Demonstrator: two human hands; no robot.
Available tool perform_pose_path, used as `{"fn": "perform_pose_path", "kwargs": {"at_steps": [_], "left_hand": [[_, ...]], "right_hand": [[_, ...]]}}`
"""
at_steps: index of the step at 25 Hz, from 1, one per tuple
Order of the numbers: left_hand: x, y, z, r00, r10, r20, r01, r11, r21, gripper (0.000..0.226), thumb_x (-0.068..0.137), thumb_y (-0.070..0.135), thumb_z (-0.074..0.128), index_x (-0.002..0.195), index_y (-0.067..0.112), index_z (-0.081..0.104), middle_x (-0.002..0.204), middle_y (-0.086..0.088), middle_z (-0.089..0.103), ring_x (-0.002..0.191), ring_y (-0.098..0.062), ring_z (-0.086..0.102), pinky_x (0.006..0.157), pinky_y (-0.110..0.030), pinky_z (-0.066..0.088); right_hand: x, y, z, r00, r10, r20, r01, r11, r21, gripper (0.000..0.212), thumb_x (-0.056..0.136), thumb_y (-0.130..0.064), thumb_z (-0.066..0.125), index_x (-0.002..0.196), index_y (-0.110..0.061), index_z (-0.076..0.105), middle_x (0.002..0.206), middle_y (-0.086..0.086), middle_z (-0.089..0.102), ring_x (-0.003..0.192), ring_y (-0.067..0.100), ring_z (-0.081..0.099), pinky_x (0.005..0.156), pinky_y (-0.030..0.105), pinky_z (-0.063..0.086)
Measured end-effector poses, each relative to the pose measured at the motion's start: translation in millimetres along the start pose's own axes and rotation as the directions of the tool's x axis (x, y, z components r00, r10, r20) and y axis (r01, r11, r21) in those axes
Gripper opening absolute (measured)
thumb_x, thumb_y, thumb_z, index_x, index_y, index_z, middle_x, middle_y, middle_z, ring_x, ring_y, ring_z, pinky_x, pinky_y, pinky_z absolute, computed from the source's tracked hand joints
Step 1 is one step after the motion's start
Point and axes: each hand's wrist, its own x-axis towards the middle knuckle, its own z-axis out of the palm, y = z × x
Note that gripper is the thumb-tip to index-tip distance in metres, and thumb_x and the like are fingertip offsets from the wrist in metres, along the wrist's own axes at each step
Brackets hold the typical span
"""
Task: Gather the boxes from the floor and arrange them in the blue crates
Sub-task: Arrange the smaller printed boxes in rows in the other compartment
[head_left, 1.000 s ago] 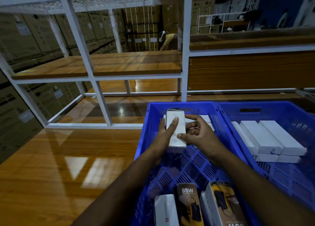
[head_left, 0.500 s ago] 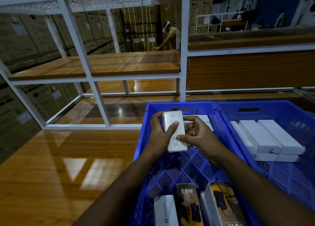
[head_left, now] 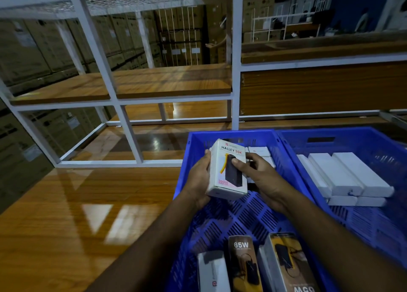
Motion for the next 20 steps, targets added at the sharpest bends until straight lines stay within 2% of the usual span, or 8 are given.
{"fn": "perform_pose_path", "kwargs": {"at_steps": [3,7,9,11,13,16,18,20], "left_hand": [[0,0,0,1.0,0.012,-0.009,-0.012,1.0,0.023,0.047,0.105,0.042,0.039,0.132,0.011,0.061,0.118,-0.02,0.071,0.095,-0.032,0.072,0.075,-0.04,0.06],[5,-7,-3,0.998,0.068,0.005,-0.068,0.972,0.223,0.051,0.102,0.049,0.043,0.135,0.014,0.061,0.123,-0.018,0.07,0.113,-0.039,0.066,0.094,-0.049,0.055],[4,-9,-3,0.993,0.071,0.099,-0.099,0.942,0.32,0.053,0.096,0.053,0.055,0.133,0.016,0.061,0.124,-0.014,0.07,0.115,-0.034,0.066,0.102,-0.052,0.051],[2,-13,-1,0.982,0.119,0.147,-0.174,0.869,0.463,0.047,0.089,0.045,0.071,0.129,0.021,0.063,0.121,-0.006,0.072,0.112,-0.024,0.069,0.102,-0.05,0.052],[4,-19,5,0.976,0.192,0.099,-0.214,0.797,0.565,0.041,0.081,0.038,0.08,0.118,0.025,0.068,0.113,0.0,0.076,0.105,-0.018,0.072,0.097,-0.046,0.056],[16,-29,13,0.944,0.329,-0.024,-0.211,0.659,0.722,0.065,0.058,0.053,0.088,0.115,0.03,0.066,0.105,0.007,0.076,0.096,-0.011,0.072,0.085,-0.042,0.061],[32,-36,13,0.921,0.356,-0.16,-0.126,0.658,0.743,0.07,0.051,0.052,0.089,0.112,0.03,0.063,0.106,0.008,0.072,0.097,-0.013,0.071,0.08,-0.041,0.062],[53,-42,5,0.886,0.338,-0.317,0.046,0.617,0.786,0.083,0.042,0.06,0.087,0.114,0.03,0.061,0.111,0.005,0.067,0.107,-0.021,0.066,0.083,-0.04,0.059]], "right_hand": [[0,-1,1,1.0,-0.025,-0.018,0.025,1.0,0.005,0.045,0.087,-0.035,0.072,0.128,-0.023,0.056,0.115,0.005,0.07,0.098,0.02,0.071,0.071,0.031,0.056],[2,1,-1,0.987,-0.099,-0.129,0.09,0.993,-0.071,0.052,0.082,-0.026,0.08,0.127,-0.023,0.054,0.11,0.002,0.069,0.094,0.014,0.071,0.073,0.03,0.059],[3,4,-5,0.985,-0.118,-0.129,0.103,0.988,-0.117,0.059,0.078,-0.02,0.083,0.129,-0.023,0.052,0.113,0.002,0.066,0.097,0.013,0.069,0.078,0.03,0.061],[6,8,-10,0.982,-0.142,-0.128,0.106,0.961,-0.255,0.068,0.075,-0.02,0.086,0.131,-0.026,0.049,0.119,0.002,0.063,0.102,0.016,0.067,0.086,0.04,0.06],[9,12,-12,0.973,-0.2,-0.116,0.128,0.884,-0.449,0.076,0.071,-0.021,0.084,0.134,-0.03,0.044,0.123,0.002,0.059,0.106,0.019,0.064,0.09,0.045,0.058],[17,17,-14,0.977,-0.198,-0.075,0.116,0.797,-0.593,0.086,0.071,-0.013,0.081,0.143,-0.028,0.036,0.134,0.005,0.054,0.117,0.024,0.059,0.097,0.045,0.054],[23,15,-24,0.99,-0.098,-0.101,0.021,0.814,-0.581,0.089,0.076,-0.005,0.079,0.149,-0.024,0.032,0.14,0.008,0.051,0.119,0.026,0.057,0.096,0.045,0.054],[29,13,-38,0.972,-0.047,-0.231,-0.091,0.828,-0.553,0.081,0.081,0.0,0.074,0.147,-0.021,0.034,0.138,0.011,0.052,0.113,0.027,0.058,0.09,0.046,0.056]]}}
